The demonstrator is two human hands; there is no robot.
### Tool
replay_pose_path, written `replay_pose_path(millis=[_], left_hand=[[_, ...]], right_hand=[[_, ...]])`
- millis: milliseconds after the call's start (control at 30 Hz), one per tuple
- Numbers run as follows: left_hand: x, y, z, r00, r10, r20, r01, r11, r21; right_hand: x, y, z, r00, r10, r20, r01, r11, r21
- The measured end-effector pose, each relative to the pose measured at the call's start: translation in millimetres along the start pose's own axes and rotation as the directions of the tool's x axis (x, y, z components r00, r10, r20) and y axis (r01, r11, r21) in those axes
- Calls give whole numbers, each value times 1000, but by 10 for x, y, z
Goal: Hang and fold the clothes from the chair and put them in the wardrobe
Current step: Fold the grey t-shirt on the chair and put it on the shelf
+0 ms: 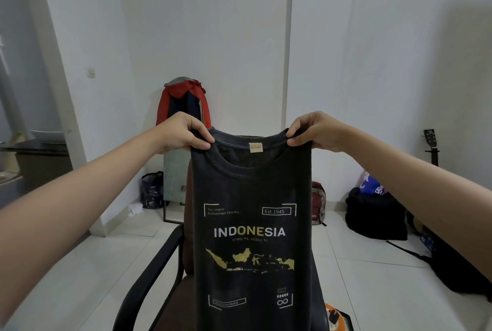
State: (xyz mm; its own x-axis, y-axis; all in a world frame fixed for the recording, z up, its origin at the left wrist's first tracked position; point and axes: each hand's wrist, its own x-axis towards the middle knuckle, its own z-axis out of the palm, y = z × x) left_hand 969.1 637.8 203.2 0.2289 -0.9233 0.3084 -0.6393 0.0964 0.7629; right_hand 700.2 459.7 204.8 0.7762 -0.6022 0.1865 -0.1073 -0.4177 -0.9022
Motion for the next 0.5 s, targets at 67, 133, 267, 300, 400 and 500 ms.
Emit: replay_pose_path(millis=[67, 133, 267, 300, 400, 500], left_hand=[[23, -39, -19, 1000, -12, 15, 12, 1000, 15], [63, -82, -53, 1000, -20, 23, 19, 999, 41], [187, -179, -111, 1000, -21, 15, 21, 1000, 21], [226, -215, -122, 1000, -17, 9, 17, 1000, -2], [356, -364, -162, 1000, -7, 12, 7, 999, -37], [525, -553, -234, 1000, -11, 28, 12, 999, -44]], right_hand=[[52, 40, 7, 1000, 4, 0, -4, 999, -37], [118, 78, 18, 1000, 3, 1, -3, 999, -46], [301, 123, 61, 1000, -4, 11, 4, 1000, 4], [355, 134, 79, 1000, -2, 18, 1, 1000, 20], [526, 177, 148, 999, 13, 41, -15, 998, 59], [724, 250, 206, 998, 32, 49, -35, 997, 74]])
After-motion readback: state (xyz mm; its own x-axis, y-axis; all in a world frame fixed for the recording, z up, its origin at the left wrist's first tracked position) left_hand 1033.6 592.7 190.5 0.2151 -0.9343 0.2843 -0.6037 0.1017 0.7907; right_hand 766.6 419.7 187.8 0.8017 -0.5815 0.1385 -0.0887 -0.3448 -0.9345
